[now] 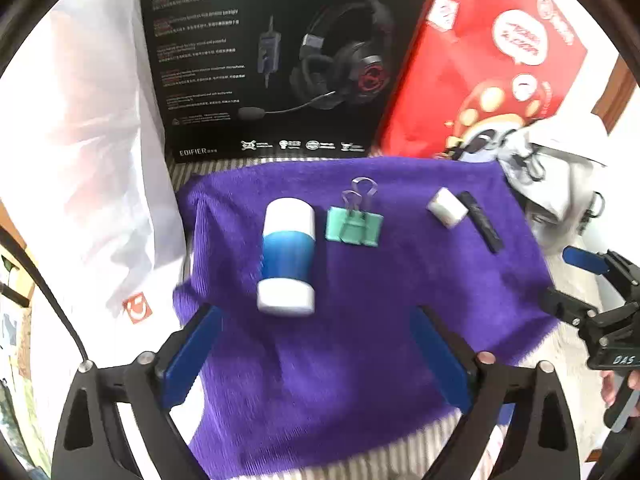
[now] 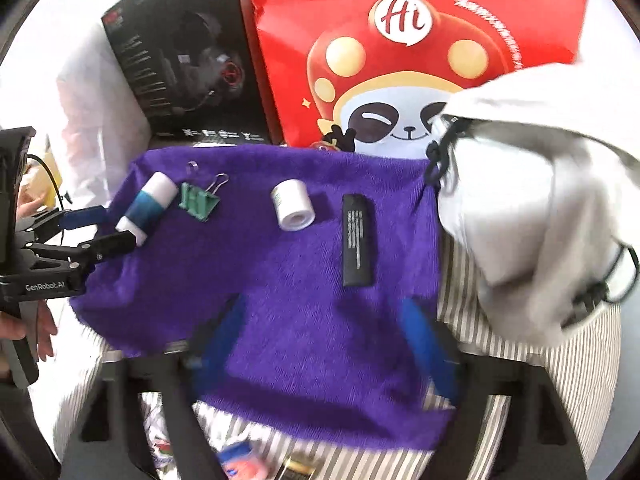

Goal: Organize rigid objects
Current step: 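Withdraw both open tools from the towel back toward the items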

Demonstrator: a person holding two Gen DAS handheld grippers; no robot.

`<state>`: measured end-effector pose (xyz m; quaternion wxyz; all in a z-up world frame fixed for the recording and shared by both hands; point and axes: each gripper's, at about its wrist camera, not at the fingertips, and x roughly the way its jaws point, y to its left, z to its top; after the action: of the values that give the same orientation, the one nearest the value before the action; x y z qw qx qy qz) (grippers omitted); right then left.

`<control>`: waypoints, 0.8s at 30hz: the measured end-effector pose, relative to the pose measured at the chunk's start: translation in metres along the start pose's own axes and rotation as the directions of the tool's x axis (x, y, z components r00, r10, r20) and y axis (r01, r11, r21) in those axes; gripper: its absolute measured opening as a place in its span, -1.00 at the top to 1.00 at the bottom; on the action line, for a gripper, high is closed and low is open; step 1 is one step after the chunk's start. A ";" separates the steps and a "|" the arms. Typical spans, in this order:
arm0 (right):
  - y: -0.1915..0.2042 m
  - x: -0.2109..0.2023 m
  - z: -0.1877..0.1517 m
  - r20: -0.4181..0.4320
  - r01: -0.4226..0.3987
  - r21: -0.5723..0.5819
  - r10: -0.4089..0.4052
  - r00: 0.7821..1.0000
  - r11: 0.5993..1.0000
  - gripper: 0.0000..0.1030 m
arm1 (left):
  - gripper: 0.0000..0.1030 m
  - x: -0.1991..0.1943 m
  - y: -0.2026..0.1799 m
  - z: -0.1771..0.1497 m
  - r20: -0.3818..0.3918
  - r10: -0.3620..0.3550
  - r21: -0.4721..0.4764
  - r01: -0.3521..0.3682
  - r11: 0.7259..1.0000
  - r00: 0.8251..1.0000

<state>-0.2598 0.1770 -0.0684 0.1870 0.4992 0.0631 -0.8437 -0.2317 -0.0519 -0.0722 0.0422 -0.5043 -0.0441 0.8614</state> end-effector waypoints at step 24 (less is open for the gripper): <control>-0.003 -0.070 -0.143 -0.030 0.043 0.168 -0.038 0.999 0.985 -1.00 | -0.97 -0.039 -0.039 -0.139 -0.040 0.010 -0.034 -0.011 0.999 0.999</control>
<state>-0.1142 0.2394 -0.0786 0.1262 0.5232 0.0042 -0.8428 -0.0904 -0.0134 -0.1020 0.0299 -0.5220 -0.0551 0.8506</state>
